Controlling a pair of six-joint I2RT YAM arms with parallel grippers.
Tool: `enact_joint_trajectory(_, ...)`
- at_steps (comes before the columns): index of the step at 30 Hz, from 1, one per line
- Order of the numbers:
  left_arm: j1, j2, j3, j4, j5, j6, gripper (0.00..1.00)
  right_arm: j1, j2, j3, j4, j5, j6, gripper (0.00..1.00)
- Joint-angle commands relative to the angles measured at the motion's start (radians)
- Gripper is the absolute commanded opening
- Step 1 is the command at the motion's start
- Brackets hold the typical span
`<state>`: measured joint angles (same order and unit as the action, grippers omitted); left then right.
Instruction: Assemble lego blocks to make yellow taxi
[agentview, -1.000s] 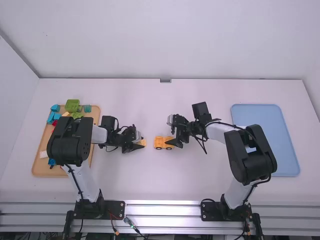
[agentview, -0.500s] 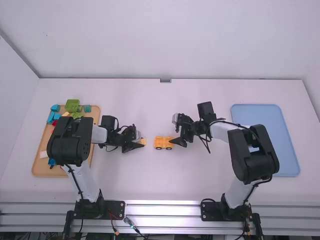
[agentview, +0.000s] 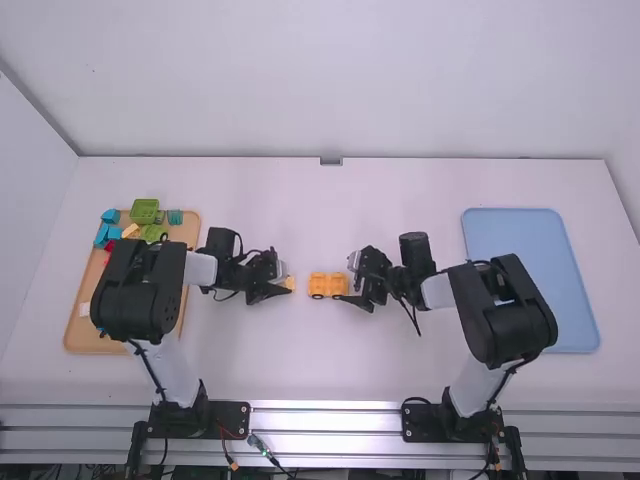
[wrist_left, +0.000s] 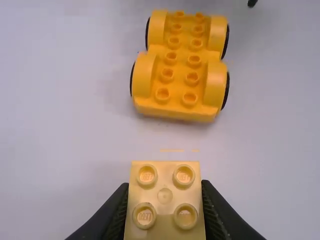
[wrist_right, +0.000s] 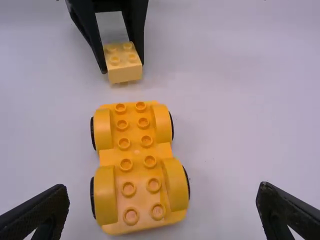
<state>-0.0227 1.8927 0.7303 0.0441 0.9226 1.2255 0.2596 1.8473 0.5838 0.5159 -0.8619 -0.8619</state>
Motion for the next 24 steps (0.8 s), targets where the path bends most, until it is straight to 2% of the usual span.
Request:
enact_joint_trajectory(1,-0.029,-0.054,0.002,-0.01,0.021,-0.007,0.18,0.004,0.044,-0.001,0.037,-0.043,0.016,0.99)
enact_joint_trajectory(6,-0.042,-0.078,0.002,-0.006,0.095,-0.006,0.18,0.003,0.173,0.08,0.047,-0.069,0.021,0.99)
enact_joint_trajectory(8,-0.043,-0.079,0.006,0.0,0.128,-0.007,0.18,0.003,0.218,0.113,0.047,-0.13,0.012,0.99)
enact_joint_trajectory(13,-0.061,-0.078,0.029,-0.009,0.17,-0.011,0.17,0.002,0.274,0.157,0.047,-0.2,-0.04,0.99)
enact_joint_trajectory(17,-0.117,-0.078,0.056,0.003,0.138,-0.064,0.17,0.01,0.276,0.156,0.056,-0.189,-0.041,0.99)
enact_joint_trajectory(22,-0.227,-0.06,0.063,0.109,-0.01,-0.172,0.04,0.033,0.28,0.156,0.046,-0.142,-0.04,0.99)
enact_joint_trajectory(24,-0.236,-0.055,0.063,0.131,-0.023,-0.193,0.04,0.04,0.282,0.156,0.049,-0.138,-0.041,0.98)
